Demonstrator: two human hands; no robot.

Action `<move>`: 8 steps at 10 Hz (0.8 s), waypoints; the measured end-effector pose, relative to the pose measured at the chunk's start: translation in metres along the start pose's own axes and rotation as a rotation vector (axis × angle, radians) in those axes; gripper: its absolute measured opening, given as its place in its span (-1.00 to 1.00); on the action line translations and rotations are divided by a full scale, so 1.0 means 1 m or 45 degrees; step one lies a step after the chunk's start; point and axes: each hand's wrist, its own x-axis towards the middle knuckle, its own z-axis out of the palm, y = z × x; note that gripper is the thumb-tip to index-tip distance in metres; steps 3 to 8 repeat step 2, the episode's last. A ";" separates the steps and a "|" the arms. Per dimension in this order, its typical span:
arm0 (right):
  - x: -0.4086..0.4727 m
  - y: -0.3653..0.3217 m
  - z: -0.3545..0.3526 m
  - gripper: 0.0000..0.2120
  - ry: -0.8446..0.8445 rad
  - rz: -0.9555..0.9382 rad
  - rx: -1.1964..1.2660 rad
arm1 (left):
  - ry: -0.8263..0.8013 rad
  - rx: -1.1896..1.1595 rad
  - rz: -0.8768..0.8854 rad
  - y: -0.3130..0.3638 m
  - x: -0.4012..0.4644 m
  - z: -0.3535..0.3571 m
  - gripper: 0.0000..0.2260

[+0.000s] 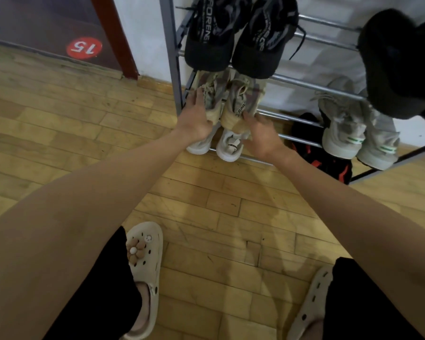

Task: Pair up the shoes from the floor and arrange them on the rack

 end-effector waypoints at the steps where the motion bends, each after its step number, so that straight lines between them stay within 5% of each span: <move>1: -0.029 -0.005 -0.024 -0.22 -0.218 -0.043 -0.113 | -0.195 0.146 -0.114 0.010 -0.023 -0.008 -0.25; 2: -0.075 -0.007 -0.052 -0.44 -0.257 -0.138 -0.175 | -0.322 0.264 -0.099 0.026 -0.056 -0.023 -0.57; 8: -0.075 -0.007 -0.052 -0.44 -0.257 -0.138 -0.175 | -0.322 0.264 -0.099 0.026 -0.056 -0.023 -0.57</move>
